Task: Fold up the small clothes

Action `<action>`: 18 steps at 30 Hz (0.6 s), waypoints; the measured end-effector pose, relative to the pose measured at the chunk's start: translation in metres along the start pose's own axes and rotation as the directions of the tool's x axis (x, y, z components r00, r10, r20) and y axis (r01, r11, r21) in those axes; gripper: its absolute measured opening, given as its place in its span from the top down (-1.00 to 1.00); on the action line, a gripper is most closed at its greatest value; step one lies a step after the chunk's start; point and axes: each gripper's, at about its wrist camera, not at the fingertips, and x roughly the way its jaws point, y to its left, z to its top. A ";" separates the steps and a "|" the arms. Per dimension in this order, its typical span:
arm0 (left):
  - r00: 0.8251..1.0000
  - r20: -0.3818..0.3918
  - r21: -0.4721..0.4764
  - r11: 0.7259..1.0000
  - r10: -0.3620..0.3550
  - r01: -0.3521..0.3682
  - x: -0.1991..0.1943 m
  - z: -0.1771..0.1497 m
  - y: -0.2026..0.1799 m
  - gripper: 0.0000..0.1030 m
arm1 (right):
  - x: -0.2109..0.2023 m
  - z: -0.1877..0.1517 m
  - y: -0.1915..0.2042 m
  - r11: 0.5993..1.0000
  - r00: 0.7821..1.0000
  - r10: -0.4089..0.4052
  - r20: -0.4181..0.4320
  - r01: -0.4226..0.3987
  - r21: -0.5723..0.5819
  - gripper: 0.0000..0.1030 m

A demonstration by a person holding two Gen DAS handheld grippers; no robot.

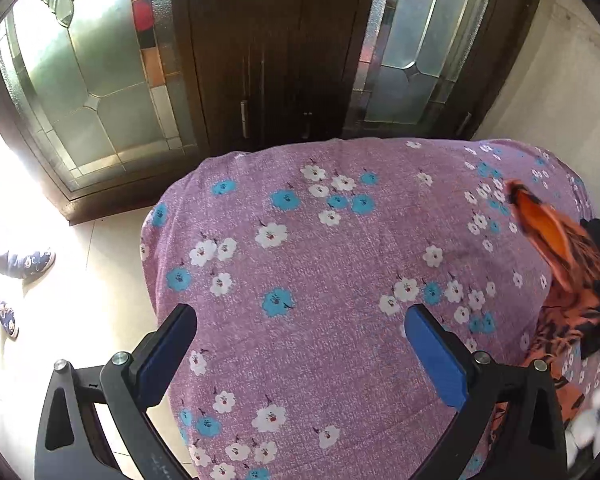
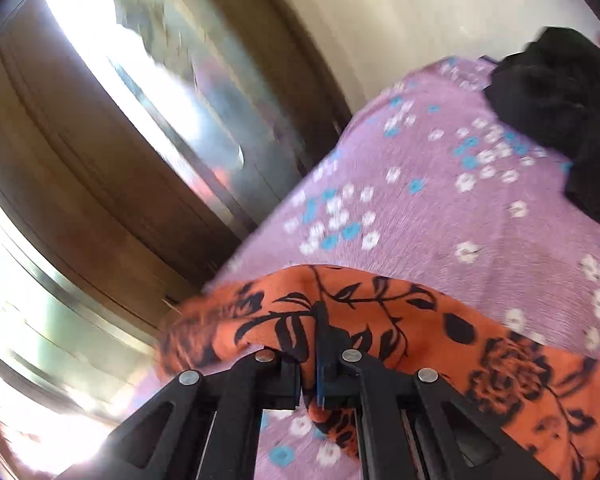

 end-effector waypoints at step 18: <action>0.958 0.127 0.665 0.739 -0.259 0.112 -0.086 -0.167 -0.191 -1.00 | -0.411 -0.183 -0.294 0.689 0.925 -0.274 0.262 -0.001 0.725 0.80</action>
